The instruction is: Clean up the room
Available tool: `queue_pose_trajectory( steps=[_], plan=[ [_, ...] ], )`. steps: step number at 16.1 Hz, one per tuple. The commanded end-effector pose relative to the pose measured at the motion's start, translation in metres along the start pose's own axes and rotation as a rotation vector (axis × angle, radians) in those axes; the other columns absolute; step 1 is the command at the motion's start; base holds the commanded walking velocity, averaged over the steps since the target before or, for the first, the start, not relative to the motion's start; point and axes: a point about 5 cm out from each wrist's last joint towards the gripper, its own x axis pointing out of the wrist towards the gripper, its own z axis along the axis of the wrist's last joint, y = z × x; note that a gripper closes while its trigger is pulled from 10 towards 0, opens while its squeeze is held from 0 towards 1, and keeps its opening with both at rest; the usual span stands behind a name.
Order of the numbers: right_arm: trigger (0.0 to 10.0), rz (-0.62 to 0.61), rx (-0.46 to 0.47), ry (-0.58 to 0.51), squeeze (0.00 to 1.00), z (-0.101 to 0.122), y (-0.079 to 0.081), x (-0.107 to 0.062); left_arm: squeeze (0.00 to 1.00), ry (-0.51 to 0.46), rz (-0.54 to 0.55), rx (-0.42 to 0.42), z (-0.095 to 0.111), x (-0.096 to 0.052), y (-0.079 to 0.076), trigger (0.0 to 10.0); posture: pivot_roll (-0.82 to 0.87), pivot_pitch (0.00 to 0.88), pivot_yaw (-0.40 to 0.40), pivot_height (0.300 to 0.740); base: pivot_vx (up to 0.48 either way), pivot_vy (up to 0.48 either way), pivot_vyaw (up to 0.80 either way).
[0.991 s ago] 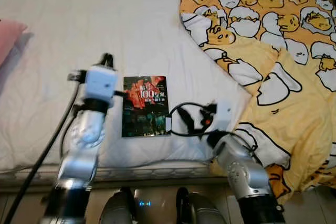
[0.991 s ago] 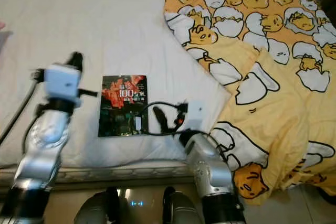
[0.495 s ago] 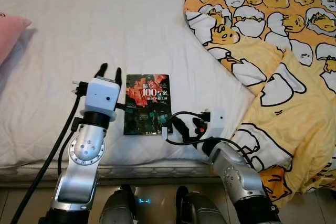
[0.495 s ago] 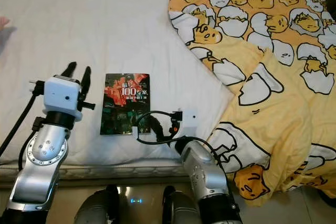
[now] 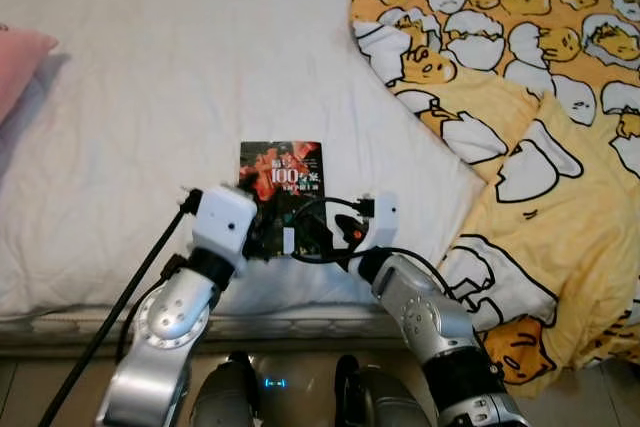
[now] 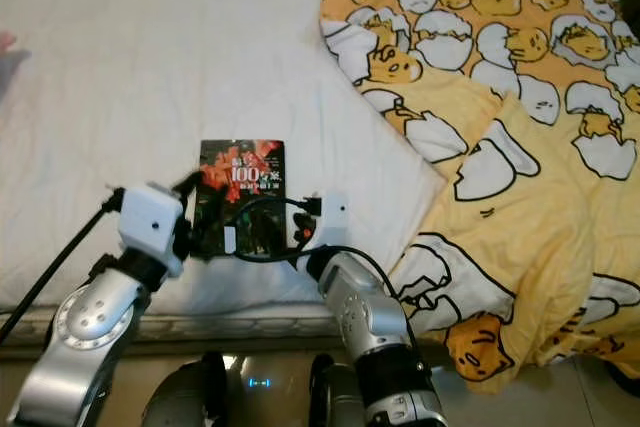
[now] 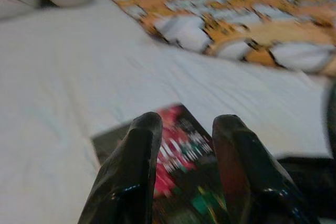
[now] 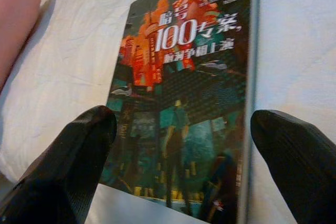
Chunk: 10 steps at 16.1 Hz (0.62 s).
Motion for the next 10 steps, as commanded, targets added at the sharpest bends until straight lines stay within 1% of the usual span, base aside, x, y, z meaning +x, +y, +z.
queue_pose_trajectory(
  steps=[1, 2, 3, 5, 6, 8, 9, 10],
  plan=[
    [10.0, 0.024, 0.089, 0.010, 0.00, -0.018, 0.013, 0.001, 0.00, 0.003, -0.052, -0.013, 0.003, -0.002, -0.004, 10.0, 0.10, 0.232, -0.112, 0.740, 0.000, 0.000, 0.00],
    [10.0, 0.021, 0.086, 0.015, 0.00, -0.020, 0.013, 0.002, 0.00, 0.014, -0.085, -0.017, 0.005, -0.003, 0.000, 10.0, 0.10, 0.232, -0.112, 0.740, 0.000, 0.000, 0.00],
    [10.0, 0.016, 0.083, 0.020, 0.00, -0.022, 0.013, 0.002, 0.00, 0.016, -0.128, -0.040, 0.009, -0.003, 0.002, 10.0, 0.10, 0.235, -0.115, 0.740, 0.000, 0.000, 0.00],
    [10.0, -0.001, 0.061, 0.018, 0.00, -0.023, 0.011, 0.004, 0.00, 0.002, -0.232, -0.039, 0.019, -0.003, -0.002, 10.0, 0.10, 0.244, -0.114, 0.740, 0.000, 0.000, 0.00],
    [10.0, -0.024, 0.020, 0.017, 0.00, -0.024, 0.009, 0.005, 0.00, 0.009, -0.276, -0.040, 0.021, -0.004, -0.005, 10.0, 0.10, 0.246, -0.112, 0.740, 0.000, 0.000, 0.00],
    [10.0, -0.041, 0.038, 0.025, 0.00, -0.026, 0.006, 0.007, 0.00, 0.018, -0.295, -0.041, 0.021, -0.005, -0.006, 10.0, 0.10, 0.250, -0.110, 0.740, 0.000, 0.000, 0.00],
    [10.0, -0.043, 0.077, 0.035, 0.00, -0.028, 0.005, 0.011, 0.00, 0.027, -0.298, -0.044, 0.020, -0.005, -0.006, 10.0, 0.09, 0.253, -0.107, 0.740, 0.000, 0.000, 0.00],
    [10.0, -0.043, 0.089, 0.038, 0.00, -0.029, 0.005, 0.012, 0.00, 0.031, -0.299, -0.046, 0.020, -0.004, -0.006, 10.0, 0.09, 0.253, -0.107, 0.740, 0.000, 0.000, 0.00]
  ],
)
